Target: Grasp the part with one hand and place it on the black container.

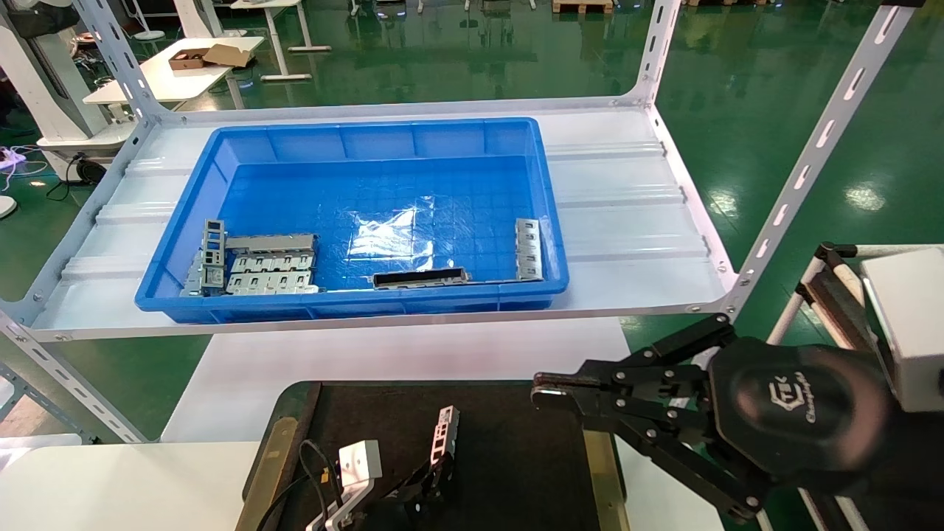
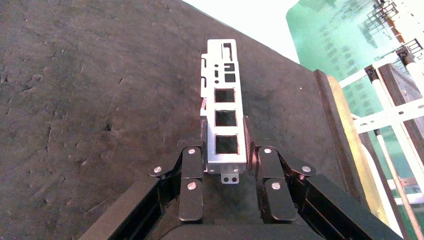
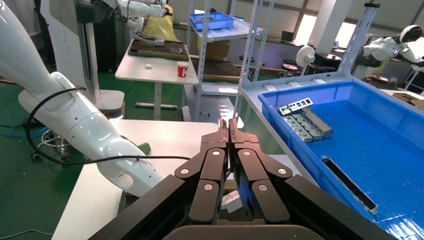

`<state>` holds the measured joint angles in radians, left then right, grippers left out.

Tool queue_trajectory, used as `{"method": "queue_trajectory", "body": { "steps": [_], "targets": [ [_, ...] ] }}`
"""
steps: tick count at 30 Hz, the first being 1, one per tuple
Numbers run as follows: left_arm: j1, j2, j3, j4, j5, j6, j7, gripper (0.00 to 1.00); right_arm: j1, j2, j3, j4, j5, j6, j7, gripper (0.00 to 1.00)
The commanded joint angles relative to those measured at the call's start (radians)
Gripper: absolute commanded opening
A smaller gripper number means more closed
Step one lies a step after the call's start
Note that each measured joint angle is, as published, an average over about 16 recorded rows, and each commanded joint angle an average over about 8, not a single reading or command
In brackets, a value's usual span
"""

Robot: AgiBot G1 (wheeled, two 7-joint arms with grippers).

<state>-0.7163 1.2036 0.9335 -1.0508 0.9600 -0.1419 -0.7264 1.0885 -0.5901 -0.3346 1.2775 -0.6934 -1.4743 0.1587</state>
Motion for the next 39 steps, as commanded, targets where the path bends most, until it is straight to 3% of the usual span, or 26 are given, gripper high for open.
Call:
{"method": "queue_trajectory", "body": {
  "steps": [1,13,22,31,39],
  "targets": [
    [-0.004,-0.002,0.012,-0.001,-0.014,-0.005,0.000,1.00,0.000,0.000,0.000,0.000,0.000,0.000,0.000,1.00],
    [-0.030,-0.033,0.068,-0.039,-0.083,-0.033,0.009,1.00,0.000,0.000,0.000,0.000,0.000,0.000,0.000,1.00],
    [-0.030,-0.157,0.062,-0.187,-0.086,0.047,0.011,1.00,0.000,0.000,-0.001,0.000,0.000,0.000,0.000,1.00],
    [-0.005,-0.311,-0.034,-0.291,-0.072,0.249,0.036,1.00,0.000,0.000,-0.001,0.000,0.001,0.000,0.000,1.00],
    [0.034,-0.411,-0.190,-0.284,-0.115,0.523,0.187,1.00,0.000,0.000,-0.001,0.000,0.001,0.000,0.000,1.00]
  ]
}}
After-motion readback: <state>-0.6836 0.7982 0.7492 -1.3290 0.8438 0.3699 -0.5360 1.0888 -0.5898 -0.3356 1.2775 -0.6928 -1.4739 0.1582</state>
